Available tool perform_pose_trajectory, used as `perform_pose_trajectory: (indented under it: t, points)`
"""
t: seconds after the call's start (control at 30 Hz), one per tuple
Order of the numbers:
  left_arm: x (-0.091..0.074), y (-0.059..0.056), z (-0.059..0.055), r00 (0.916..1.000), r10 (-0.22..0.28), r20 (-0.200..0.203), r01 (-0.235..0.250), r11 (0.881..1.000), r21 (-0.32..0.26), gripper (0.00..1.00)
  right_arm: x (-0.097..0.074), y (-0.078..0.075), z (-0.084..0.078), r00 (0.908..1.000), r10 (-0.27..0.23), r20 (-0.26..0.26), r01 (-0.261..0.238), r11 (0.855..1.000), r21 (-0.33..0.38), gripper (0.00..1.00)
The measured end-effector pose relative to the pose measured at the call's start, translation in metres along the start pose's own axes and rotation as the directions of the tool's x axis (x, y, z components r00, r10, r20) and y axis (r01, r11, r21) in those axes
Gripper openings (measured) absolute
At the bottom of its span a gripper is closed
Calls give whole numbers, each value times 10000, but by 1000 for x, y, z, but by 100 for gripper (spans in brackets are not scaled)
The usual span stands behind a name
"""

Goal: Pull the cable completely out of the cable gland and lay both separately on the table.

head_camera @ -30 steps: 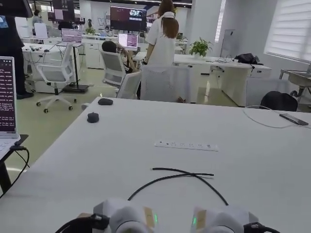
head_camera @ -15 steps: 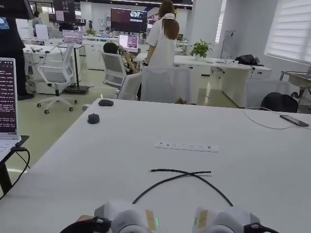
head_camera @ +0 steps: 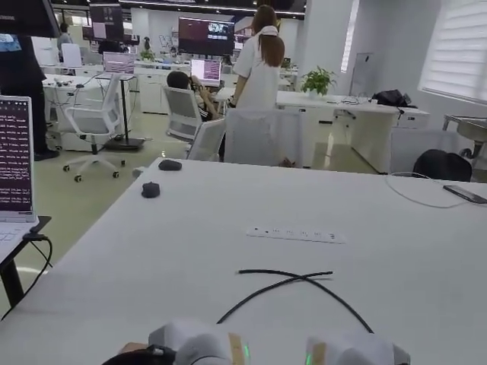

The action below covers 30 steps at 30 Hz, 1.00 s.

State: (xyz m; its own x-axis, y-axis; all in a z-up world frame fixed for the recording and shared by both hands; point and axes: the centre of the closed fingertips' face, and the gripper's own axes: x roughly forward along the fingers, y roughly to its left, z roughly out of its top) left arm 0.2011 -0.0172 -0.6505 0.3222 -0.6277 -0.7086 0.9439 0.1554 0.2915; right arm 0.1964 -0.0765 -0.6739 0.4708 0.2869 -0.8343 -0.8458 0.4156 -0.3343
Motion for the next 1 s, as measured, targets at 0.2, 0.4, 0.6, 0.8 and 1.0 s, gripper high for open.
perform_pose_trajectory:
  t: [0.2, 0.4, 0.6, 0.8, 1.0]
  points:
    - [0, -2, -1, 10000, 10, -94, -9, 9998, 177, 16, 0, -5, -8, 9995, -188, -267, 201, 9987, 462, 21]
    - [0, -4, 4, 9999, -46, 130, 42, 9995, 317, 16, -4, 11, 24, 9936, 308, 1091, -273, 9991, -336, 23]
    - [0, -7, 9, 9995, -158, 269, 144, 9986, 504, 16, -7, 16, 29, 9874, 582, 1474, -501, 9970, -584, 4]
    - [-1, -2, 4, 9999, 45, 125, -49, 9995, 307, 16, -1, 6, 5, 9994, 161, 322, -159, 9999, -41, 4]
    - [-1, -3, 5, 9999, 56, 117, -59, 9995, 315, 16, 1, 3, -20, 9965, 45, -829, -22, 9996, 278, 5]
